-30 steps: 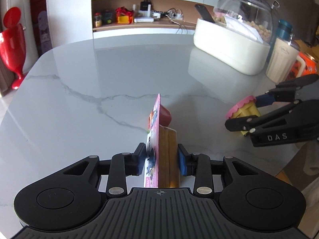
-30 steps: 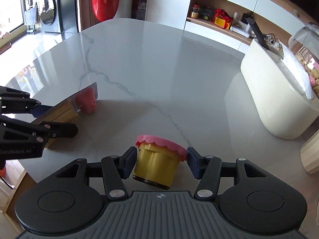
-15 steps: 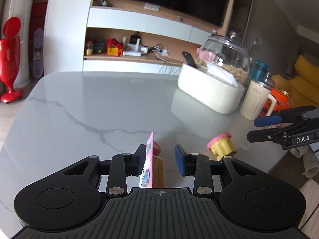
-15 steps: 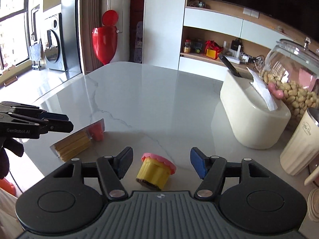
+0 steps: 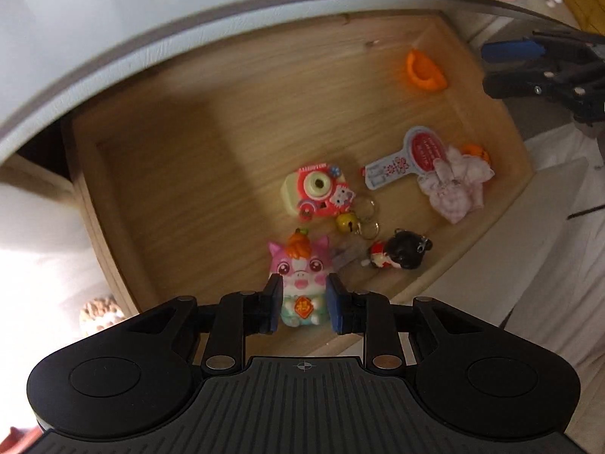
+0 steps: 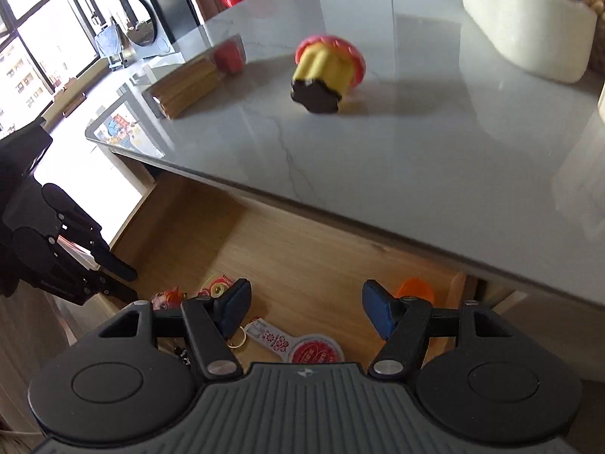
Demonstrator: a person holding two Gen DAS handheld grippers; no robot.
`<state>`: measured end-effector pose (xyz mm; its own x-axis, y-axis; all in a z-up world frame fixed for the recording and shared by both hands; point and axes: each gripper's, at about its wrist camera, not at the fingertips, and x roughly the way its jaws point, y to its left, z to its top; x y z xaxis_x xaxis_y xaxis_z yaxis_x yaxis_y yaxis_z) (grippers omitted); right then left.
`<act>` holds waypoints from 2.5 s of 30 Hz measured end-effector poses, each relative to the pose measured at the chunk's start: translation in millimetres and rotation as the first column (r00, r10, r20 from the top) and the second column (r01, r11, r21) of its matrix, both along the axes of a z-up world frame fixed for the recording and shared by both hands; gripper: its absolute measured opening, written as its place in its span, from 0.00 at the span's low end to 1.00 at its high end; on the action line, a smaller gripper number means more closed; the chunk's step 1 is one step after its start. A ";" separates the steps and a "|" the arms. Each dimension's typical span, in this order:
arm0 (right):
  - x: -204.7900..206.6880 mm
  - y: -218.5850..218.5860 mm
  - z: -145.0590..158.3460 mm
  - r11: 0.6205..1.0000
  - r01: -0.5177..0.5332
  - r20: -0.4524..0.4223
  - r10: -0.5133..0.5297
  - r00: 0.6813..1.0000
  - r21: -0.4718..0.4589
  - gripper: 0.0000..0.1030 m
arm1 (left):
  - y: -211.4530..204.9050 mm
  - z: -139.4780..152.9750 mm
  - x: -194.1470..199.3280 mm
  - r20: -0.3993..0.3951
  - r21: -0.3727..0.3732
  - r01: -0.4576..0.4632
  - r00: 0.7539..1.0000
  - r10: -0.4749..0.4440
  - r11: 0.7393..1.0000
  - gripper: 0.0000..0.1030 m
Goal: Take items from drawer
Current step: 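Grasp the pink cat figure with the left tool while the right grasps the yellow lens toy, then lift both toys and place the yellow lens toy on the countertop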
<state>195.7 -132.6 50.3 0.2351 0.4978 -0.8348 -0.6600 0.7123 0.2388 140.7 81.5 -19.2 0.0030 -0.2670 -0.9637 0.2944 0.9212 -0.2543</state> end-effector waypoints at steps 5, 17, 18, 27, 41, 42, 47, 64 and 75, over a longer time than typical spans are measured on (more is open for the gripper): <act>3.4 8.5 -30.3 1.000 0.001 -0.099 -0.002 0.995 -0.008 0.64 | -5.1 -22.8 9.5 -0.066 0.061 -0.001 0.998 0.005 0.998 0.26; -10.6 14.2 -45.2 0.991 -0.097 -0.083 0.090 0.992 -0.087 0.64 | -48.9 -59.5 21.7 -0.150 0.037 0.158 0.977 -0.151 0.987 0.39; -11.4 15.9 -46.6 0.990 -0.105 -0.080 0.098 0.992 -0.096 0.64 | -45.5 -55.0 22.8 -0.125 0.024 0.138 0.983 -0.133 0.990 0.38; -28.4 60.4 -54.0 0.928 -0.291 -0.041 0.289 0.956 -0.234 0.64 | 16.9 -0.5 6.6 0.077 -0.045 -0.017 0.997 0.020 0.999 0.37; -54.9 188.5 -95.3 0.744 -0.565 -0.080 0.578 0.812 -0.357 0.64 | 57.7 -7.0 4.8 0.120 -0.050 -0.214 0.968 0.219 0.976 0.37; -53.4 191.2 -98.4 0.743 -0.562 -0.087 0.573 0.815 -0.363 0.64 | 59.5 -5.8 3.7 0.129 -0.053 -0.218 0.966 0.224 0.974 0.37; -45.3 200.6 -115.2 0.737 -0.542 -0.114 0.548 0.829 -0.403 0.63 | 69.5 -5.5 -1.8 0.132 -0.077 -0.240 0.960 0.249 0.968 0.37; -47.5 137.1 -41.6 0.845 -0.445 -0.051 0.451 0.891 -0.295 0.42 | 5.3 16.6 -17.3 0.273 -0.078 0.093 0.960 -0.069 0.993 0.36; -5.0 52.2 149.9 0.991 -0.109 0.423 0.130 0.897 -0.073 0.41 | -12.4 180.7 36.4 0.672 -0.203 -0.059 0.717 0.184 0.977 0.36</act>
